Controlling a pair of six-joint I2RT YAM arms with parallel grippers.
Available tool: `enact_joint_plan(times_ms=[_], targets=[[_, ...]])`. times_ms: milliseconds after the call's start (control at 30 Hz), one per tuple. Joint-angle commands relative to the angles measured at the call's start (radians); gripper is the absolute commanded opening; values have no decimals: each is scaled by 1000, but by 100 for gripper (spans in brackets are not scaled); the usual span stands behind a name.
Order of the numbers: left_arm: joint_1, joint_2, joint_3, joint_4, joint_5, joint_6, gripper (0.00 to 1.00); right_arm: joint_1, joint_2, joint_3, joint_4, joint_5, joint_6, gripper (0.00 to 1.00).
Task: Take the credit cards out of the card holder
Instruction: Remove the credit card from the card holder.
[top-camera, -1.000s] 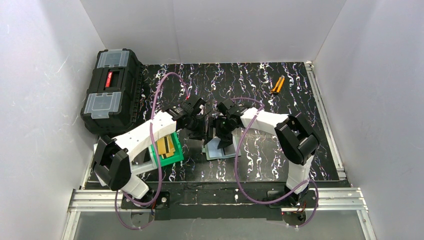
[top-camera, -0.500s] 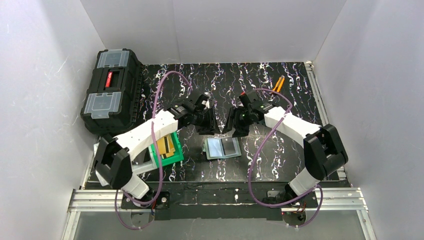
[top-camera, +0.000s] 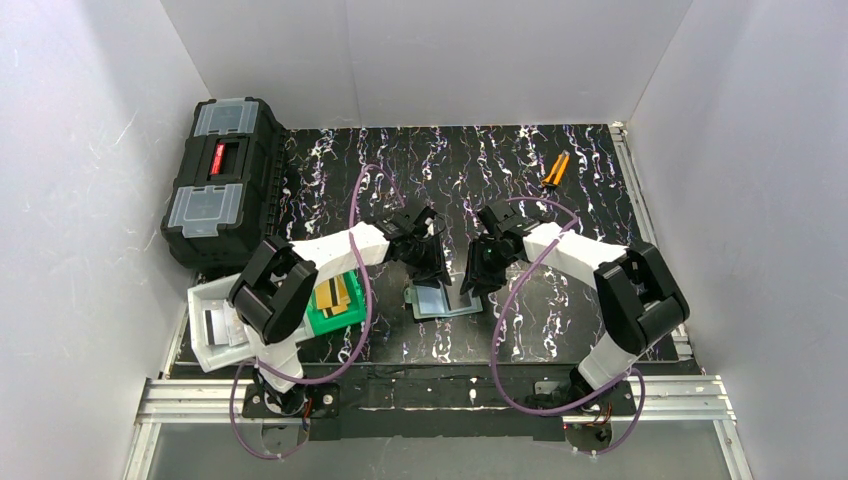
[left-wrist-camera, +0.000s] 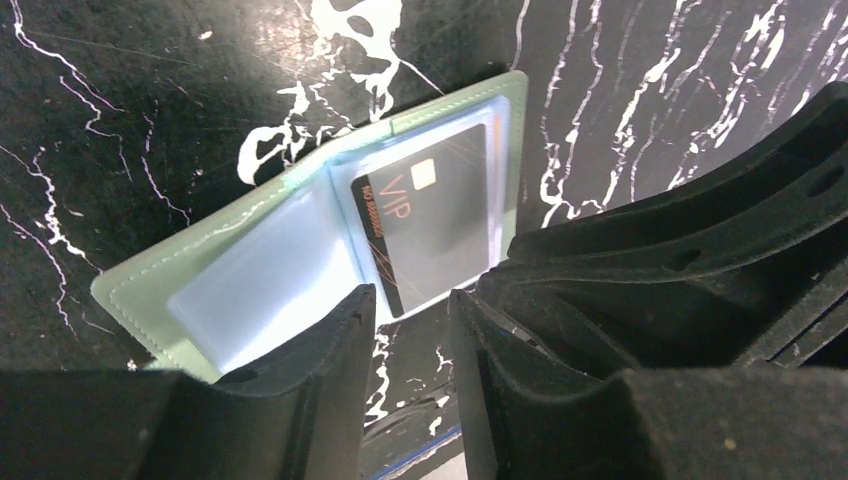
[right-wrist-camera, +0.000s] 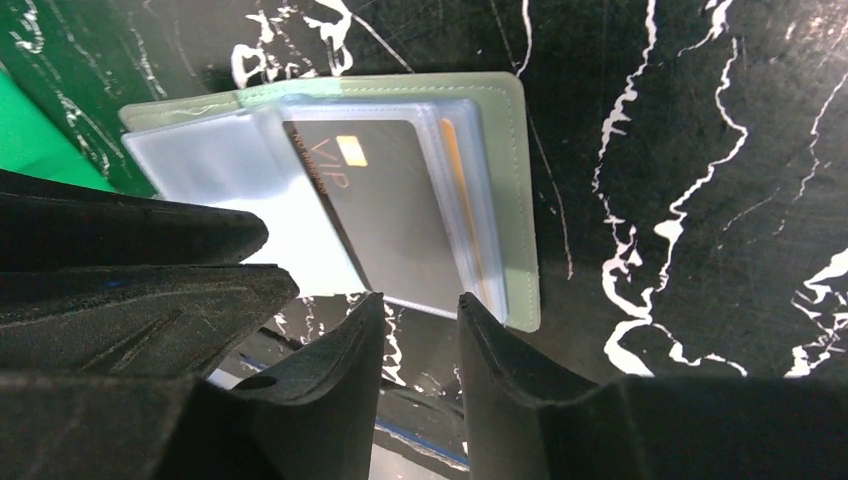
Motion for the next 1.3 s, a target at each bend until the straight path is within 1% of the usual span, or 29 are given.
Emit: enact_joint_plan(times_ms=[0, 133, 233, 600, 800, 1100, 1267], targets=[[8, 7, -36, 38, 16, -10, 30, 3, 35, 1, 18, 7, -29, 39], [14, 20, -82, 110, 47, -25, 30, 4, 55, 3, 23, 15, -33, 37], [16, 36, -88, 117, 52, -24, 28, 5, 64, 7, 20, 19, -34, 36], [33, 51, -142, 182, 77, -33, 25, 15, 89, 1, 18, 26, -29, 26], [37, 53, -180, 237, 94, -51, 24, 39, 104, 9, 12, 26, -25, 24], [52, 28, -226, 311, 128, -81, 18, 65, 134, 17, 4, 50, -13, 22], [71, -13, -269, 352, 148, -93, 17, 64, 161, 11, -9, 75, -7, 19]])
